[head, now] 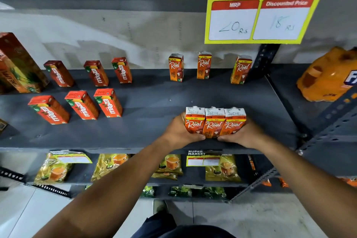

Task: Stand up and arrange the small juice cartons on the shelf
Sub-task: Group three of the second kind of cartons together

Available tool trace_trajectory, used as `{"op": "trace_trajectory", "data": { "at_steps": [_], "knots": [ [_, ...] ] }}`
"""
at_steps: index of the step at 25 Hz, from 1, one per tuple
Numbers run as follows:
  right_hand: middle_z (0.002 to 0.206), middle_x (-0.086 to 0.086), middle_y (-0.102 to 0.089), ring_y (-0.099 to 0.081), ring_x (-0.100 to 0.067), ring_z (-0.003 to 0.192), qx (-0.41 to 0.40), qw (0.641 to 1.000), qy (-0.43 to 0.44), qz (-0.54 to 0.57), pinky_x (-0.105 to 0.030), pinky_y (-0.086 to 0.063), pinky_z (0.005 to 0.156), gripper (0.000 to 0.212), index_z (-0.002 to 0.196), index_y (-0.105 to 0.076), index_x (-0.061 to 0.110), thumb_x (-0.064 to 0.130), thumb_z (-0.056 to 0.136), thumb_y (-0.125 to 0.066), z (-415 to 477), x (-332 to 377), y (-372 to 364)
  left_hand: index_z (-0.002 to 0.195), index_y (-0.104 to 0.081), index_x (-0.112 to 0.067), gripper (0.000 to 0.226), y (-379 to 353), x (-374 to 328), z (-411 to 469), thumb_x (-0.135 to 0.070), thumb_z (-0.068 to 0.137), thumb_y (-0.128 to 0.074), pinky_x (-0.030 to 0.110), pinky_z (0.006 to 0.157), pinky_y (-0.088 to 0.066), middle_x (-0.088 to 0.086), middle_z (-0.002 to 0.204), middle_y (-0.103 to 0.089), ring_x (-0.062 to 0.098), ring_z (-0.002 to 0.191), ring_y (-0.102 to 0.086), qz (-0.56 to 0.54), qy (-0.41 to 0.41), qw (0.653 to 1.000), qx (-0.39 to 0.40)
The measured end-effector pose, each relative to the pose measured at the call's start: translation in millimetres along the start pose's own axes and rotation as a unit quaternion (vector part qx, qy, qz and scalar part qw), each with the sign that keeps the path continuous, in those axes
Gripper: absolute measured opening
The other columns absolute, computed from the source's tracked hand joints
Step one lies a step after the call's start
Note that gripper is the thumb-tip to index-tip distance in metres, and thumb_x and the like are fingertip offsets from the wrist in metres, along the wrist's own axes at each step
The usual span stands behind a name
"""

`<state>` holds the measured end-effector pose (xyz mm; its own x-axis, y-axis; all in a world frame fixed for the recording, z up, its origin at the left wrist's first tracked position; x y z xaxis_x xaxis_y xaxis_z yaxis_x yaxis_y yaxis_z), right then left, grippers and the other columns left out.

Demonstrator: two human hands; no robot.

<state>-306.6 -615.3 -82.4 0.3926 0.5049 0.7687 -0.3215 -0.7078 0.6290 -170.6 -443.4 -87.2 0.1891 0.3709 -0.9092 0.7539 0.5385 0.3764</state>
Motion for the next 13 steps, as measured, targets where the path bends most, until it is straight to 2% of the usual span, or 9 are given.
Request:
{"op": "trace_trajectory", "data": {
  "at_steps": [6,8,13],
  "knots": [
    [0.079,0.033,-0.068,-0.063,0.013,0.079,0.012,1.0,0.025,0.006,-0.004,-0.044,0.065,0.046,0.079,-0.065,0.053,0.025,0.055,-0.092,-8.9,-3.8,-3.5,0.119,-0.054,-0.027,0.071,-4.2,4.2,-13.9,-0.024,0.059,-0.092,0.029,0.087,-0.054,-0.011,0.106,-0.068,0.004,0.098,-0.064,0.03,-0.002,0.999,-0.018],
    [0.081,0.027,-0.069,-0.063,0.012,0.081,0.009,0.999,0.037,0.012,-0.006,-0.045,0.067,0.046,0.084,-0.064,0.049,0.024,0.056,-0.092,-10.0,-2.9,-3.5,0.121,-0.051,-0.028,0.074,-5.2,4.9,-15.1,-0.025,0.06,-0.092,0.024,0.083,-0.053,-0.011,0.107,-0.067,0.005,0.098,-0.064,0.038,0.002,0.999,-0.019],
    [0.091,0.021,-0.068,-0.062,0.012,0.083,0.015,0.999,0.045,0.015,-0.015,-0.046,0.073,0.049,0.092,-0.063,0.045,0.025,0.057,-0.091,-10.9,-2.9,-2.5,0.115,-0.05,-0.034,0.071,-6.3,6.7,-14.2,-0.024,0.059,-0.092,0.027,0.084,-0.053,-0.011,0.107,-0.066,0.007,0.097,-0.064,0.039,0.003,0.999,-0.019]
  ]
}}
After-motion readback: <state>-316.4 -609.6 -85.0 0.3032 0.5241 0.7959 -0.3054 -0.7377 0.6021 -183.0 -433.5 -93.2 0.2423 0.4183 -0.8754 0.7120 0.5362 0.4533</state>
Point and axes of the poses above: each hand's wrist, its own z-axis towards the middle knuckle, its own y-axis out of the back of the hand, x = y × z, the point moved 4 cm from there along z, towards the middle knuckle
